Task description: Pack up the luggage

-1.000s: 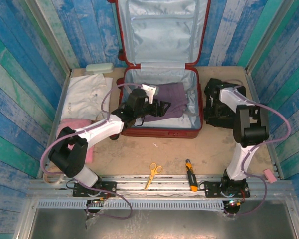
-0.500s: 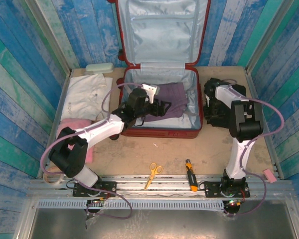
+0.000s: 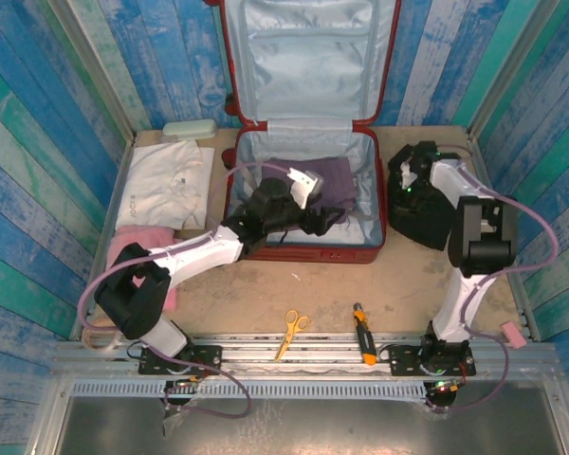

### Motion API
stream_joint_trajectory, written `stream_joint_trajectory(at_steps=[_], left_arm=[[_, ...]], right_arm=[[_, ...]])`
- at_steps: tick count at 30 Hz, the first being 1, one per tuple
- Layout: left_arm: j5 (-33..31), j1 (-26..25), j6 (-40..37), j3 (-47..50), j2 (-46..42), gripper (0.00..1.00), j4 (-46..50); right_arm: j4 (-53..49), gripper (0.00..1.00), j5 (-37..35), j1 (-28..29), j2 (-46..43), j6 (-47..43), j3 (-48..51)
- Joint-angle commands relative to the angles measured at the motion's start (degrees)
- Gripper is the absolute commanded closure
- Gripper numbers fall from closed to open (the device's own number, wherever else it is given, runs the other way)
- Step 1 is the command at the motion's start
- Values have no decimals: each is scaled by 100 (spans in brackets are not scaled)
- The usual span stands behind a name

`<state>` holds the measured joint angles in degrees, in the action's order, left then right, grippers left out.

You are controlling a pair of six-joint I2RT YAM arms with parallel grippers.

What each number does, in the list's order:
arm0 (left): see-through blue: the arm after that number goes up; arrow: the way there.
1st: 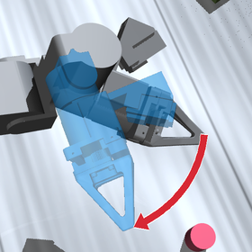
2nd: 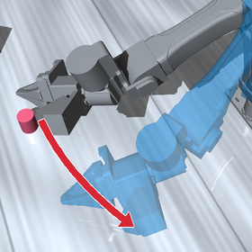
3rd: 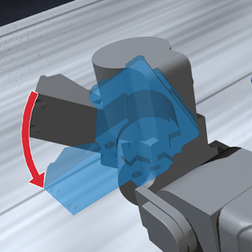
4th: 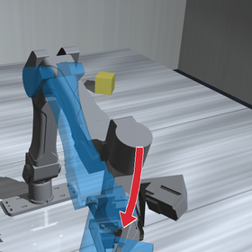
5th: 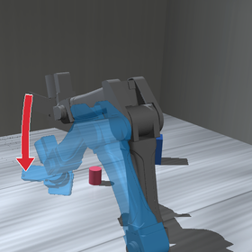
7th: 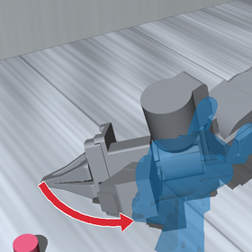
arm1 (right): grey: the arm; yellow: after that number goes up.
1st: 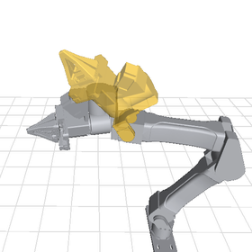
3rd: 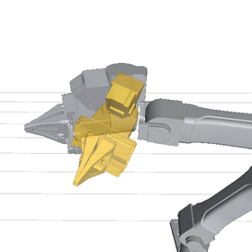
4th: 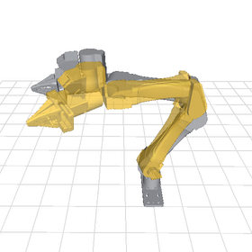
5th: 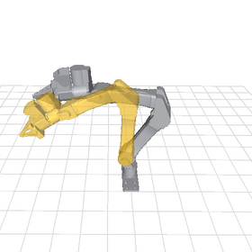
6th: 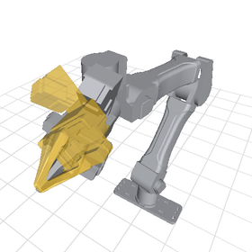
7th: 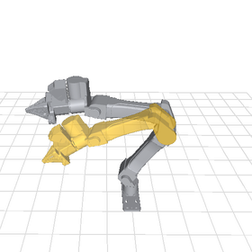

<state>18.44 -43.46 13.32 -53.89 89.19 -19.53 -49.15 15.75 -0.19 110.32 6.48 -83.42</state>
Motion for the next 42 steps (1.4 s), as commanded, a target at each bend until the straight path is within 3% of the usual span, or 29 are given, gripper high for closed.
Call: stream_joint_trajectory(at_steps=[1,5,11,24,29,34,42], left_arm=[[312,-336,-777,461,-231,11,-1109],[385,-566,-911,707,-128,10,-1949],[568,-578,-655,453,313,10,-2218],[936,-653,-5,-193,1312,10,-2733],[499,-753,331,-571,1728,11,-2447],[108,-759,850,-626,1946,11,-2772],[-1182,-760,1714,-545,2135,19,-2835]], right_arm=[[120,99,1174,-234,-817,206,-58],[133,99,1378,-419,-1415,377,-43],[163,99,1532,-526,-1992,501,-164],[714,100,2838,-164,-2180,1245,-504],[784,99,2956,312,-1946,1359,-745],[917,99,2982,575,-1741,1497,-945],[1117,100,3064,870,-1389,1658,-1104]])
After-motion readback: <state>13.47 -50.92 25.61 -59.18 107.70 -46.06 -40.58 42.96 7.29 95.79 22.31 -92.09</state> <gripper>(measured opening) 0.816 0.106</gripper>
